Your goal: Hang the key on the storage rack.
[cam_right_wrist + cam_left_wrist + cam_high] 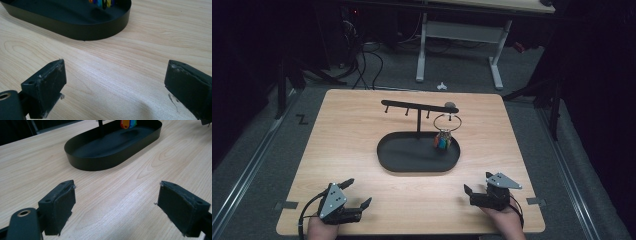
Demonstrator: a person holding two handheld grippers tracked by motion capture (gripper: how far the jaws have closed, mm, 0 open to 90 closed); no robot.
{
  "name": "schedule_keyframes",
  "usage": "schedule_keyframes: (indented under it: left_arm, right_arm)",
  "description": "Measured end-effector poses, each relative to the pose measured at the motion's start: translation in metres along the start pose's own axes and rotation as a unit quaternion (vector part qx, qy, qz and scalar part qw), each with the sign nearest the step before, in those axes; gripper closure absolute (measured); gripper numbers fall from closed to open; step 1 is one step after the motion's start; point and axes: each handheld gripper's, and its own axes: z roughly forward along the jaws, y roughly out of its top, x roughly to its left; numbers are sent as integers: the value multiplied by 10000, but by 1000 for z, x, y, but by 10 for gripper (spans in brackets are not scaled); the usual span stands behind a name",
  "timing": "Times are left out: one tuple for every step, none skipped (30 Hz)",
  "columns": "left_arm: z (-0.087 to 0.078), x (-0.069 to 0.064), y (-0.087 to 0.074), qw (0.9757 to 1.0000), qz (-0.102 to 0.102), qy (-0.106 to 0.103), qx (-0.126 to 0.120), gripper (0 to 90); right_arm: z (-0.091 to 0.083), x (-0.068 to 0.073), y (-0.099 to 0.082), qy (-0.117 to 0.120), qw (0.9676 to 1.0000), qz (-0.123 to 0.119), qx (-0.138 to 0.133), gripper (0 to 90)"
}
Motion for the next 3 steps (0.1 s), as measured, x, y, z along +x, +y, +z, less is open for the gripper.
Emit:
schedule_keyframes:
  left_arm:
    - [-1, 0, 0, 10000, -2, 5, 3, 151]
    - [-2, 1, 0, 10000, -11, 21, -17, 151]
    - [-3, 1, 0, 10000, -14, 28, -48, 151]
  right_arm:
    - [-1, -1, -1, -32, 10000, 16, 42, 42]
    - [-1, -1, -1, -58, 10000, 43, 39, 42]
    - [-2, -2, -1, -74, 9999, 74, 35, 42]
